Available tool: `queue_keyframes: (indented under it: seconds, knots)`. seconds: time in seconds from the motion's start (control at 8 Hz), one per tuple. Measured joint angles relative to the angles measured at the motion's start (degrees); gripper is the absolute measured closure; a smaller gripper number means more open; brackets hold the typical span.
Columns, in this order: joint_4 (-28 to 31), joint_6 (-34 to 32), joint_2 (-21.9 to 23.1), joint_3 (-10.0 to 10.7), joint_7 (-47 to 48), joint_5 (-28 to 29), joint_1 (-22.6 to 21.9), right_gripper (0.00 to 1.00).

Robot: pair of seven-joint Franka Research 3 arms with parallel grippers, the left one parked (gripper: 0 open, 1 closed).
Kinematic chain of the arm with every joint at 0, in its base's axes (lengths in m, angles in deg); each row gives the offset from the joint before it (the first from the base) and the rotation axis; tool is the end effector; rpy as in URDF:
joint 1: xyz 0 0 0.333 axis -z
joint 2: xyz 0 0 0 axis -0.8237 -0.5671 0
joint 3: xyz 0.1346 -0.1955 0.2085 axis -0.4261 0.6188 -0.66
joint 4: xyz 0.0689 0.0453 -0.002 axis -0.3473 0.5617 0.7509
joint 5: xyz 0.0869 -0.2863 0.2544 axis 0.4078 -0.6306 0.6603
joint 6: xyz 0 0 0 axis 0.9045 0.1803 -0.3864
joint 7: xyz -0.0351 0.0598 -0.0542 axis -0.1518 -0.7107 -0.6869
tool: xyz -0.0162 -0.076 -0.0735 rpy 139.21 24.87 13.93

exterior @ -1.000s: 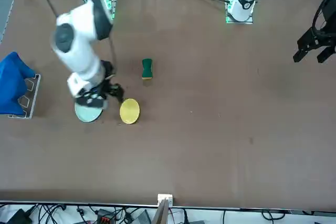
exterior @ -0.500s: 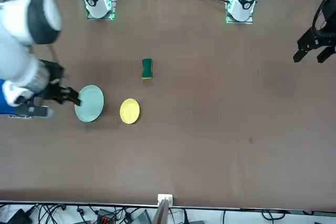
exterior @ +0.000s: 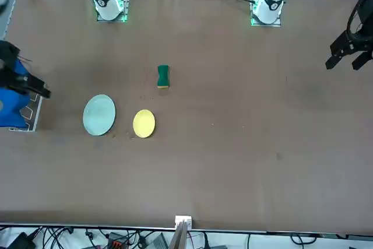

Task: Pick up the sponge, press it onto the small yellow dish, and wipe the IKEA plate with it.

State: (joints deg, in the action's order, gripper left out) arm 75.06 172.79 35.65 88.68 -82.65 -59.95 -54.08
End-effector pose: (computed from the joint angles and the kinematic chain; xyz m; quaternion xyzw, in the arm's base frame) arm 0.6179 -0.0201 0.6182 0.9986 -0.0525 -0.0018 0.0024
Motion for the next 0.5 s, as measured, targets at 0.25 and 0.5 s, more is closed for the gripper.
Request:
queue_keyframes:
  seconds: [0.25, 0.5]
  knots:
    - [1.31, -3.7, 2.29, -3.15, 0.01, -0.66, 3.11, 0.0]
    - [3.52, -3.66, 2.89, -4.2, 0.17, -0.29, 3.69, 0.0]
